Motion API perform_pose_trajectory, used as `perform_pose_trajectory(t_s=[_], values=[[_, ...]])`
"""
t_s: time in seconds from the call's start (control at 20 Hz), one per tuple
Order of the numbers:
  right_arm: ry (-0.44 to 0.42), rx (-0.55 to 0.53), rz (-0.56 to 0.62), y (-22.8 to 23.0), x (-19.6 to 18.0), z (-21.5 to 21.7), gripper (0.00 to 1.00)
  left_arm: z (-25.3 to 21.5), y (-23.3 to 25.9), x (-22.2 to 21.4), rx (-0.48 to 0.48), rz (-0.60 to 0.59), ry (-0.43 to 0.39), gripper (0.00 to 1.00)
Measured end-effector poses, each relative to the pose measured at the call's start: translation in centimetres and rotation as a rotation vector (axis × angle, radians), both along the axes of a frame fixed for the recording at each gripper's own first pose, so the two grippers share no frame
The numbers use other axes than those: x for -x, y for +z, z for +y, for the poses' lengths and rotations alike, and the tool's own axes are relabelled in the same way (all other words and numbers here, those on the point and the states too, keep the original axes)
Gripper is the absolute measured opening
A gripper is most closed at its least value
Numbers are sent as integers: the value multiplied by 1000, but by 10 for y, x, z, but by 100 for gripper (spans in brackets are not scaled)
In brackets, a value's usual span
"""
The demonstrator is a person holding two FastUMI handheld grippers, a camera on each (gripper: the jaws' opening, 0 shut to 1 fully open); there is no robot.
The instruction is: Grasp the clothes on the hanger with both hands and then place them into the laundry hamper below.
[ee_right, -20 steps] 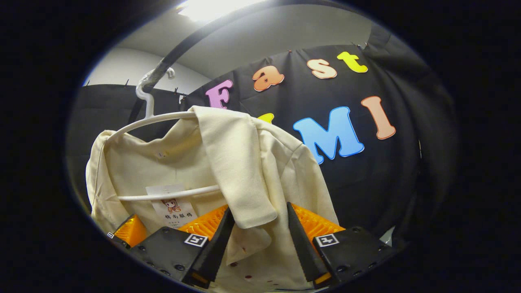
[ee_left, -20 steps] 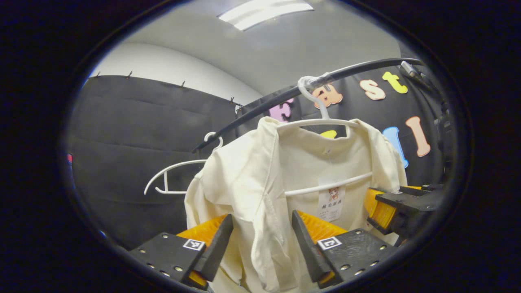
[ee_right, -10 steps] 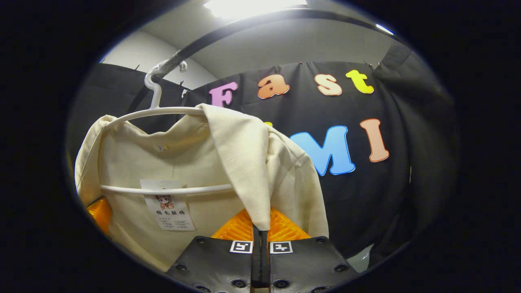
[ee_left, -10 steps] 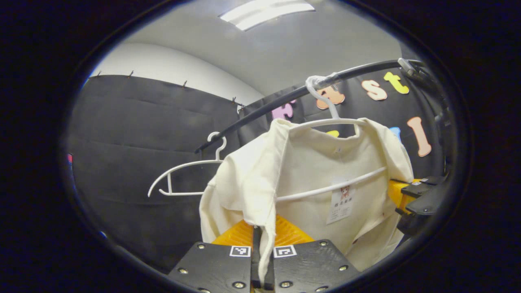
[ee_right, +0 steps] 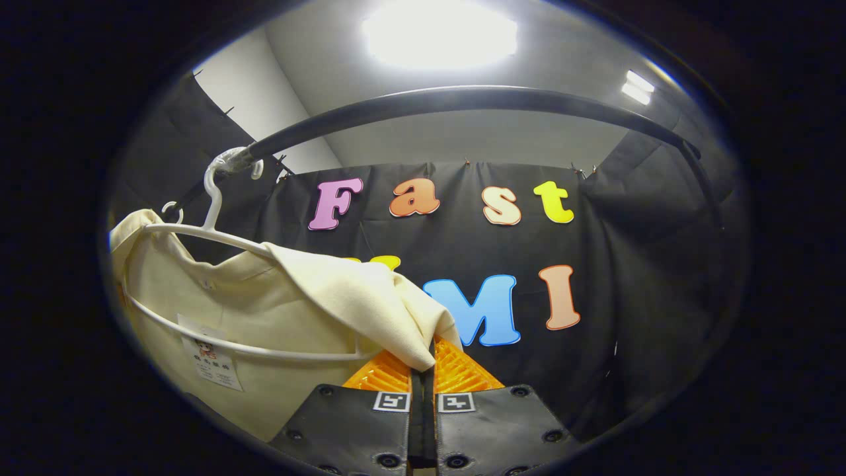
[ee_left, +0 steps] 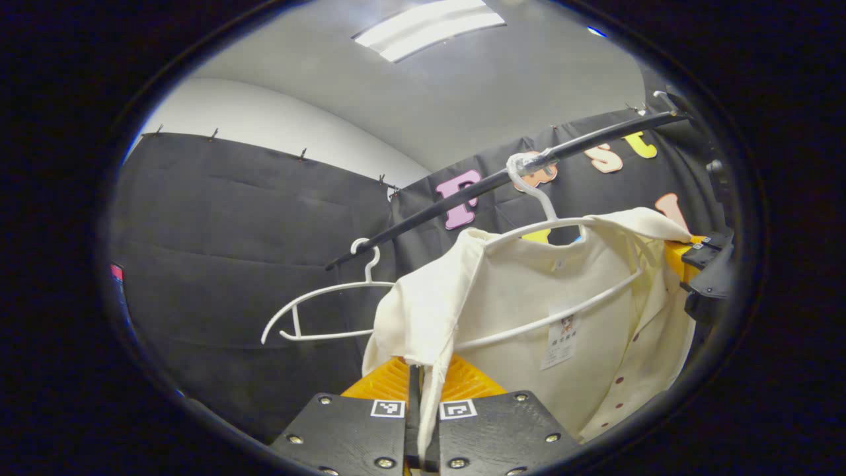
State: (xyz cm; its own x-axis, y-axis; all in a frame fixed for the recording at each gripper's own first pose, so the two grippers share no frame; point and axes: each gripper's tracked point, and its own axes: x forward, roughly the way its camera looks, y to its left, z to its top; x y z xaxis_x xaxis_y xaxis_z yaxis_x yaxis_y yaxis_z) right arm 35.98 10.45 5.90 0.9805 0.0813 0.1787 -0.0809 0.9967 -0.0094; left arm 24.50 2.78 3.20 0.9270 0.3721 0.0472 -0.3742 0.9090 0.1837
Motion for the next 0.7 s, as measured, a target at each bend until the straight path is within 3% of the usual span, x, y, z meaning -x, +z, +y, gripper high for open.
perform_pose_trajectory(t_s=[0.5, 0.7], values=[[3, 0, -95, 24, -24, -11, 0, 32, 41, 8, -79, -42, 20, 3], [47, -45, -91, 23, -31, -11, 1, 48, 55, 1, -60, -81, -36, 4]])
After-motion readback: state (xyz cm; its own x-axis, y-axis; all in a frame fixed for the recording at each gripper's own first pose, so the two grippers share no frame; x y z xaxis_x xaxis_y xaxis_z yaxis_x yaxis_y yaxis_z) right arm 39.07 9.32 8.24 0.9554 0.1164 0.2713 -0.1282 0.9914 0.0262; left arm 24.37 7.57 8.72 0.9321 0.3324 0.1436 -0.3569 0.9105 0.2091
